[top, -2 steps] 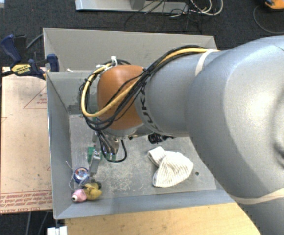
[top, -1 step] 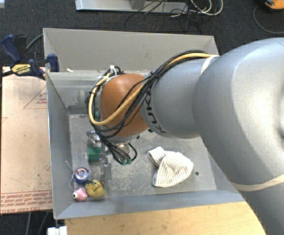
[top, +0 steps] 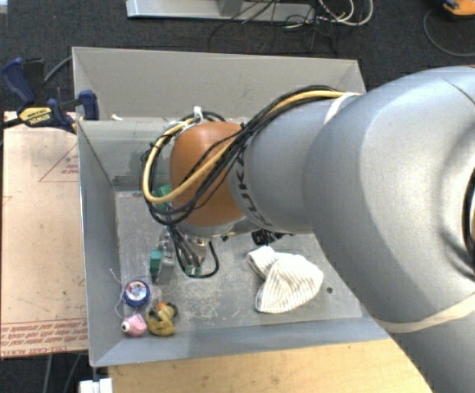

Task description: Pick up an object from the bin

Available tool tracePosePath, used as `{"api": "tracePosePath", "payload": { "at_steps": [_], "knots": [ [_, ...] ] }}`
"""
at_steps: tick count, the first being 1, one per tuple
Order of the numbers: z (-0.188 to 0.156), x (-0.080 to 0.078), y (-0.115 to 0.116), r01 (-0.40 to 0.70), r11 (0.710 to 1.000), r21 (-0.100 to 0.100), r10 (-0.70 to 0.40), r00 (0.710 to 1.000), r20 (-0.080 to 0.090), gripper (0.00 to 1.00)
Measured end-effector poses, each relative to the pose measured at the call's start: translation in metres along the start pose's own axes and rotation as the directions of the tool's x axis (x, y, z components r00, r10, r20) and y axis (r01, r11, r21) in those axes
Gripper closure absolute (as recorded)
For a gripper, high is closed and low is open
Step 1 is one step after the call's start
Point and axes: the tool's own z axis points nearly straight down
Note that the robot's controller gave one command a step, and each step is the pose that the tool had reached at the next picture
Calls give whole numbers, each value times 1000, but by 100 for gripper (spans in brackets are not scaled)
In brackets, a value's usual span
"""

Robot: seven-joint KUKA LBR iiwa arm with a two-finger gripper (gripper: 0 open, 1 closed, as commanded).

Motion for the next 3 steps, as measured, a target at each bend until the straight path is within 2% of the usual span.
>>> {"api": "tracePosePath", "payload": {
  "at_steps": [3],
  "knots": [
    [-12, 2, -1, 0, 1000, 3, 0, 1000, -6, 100]
  ]
}}
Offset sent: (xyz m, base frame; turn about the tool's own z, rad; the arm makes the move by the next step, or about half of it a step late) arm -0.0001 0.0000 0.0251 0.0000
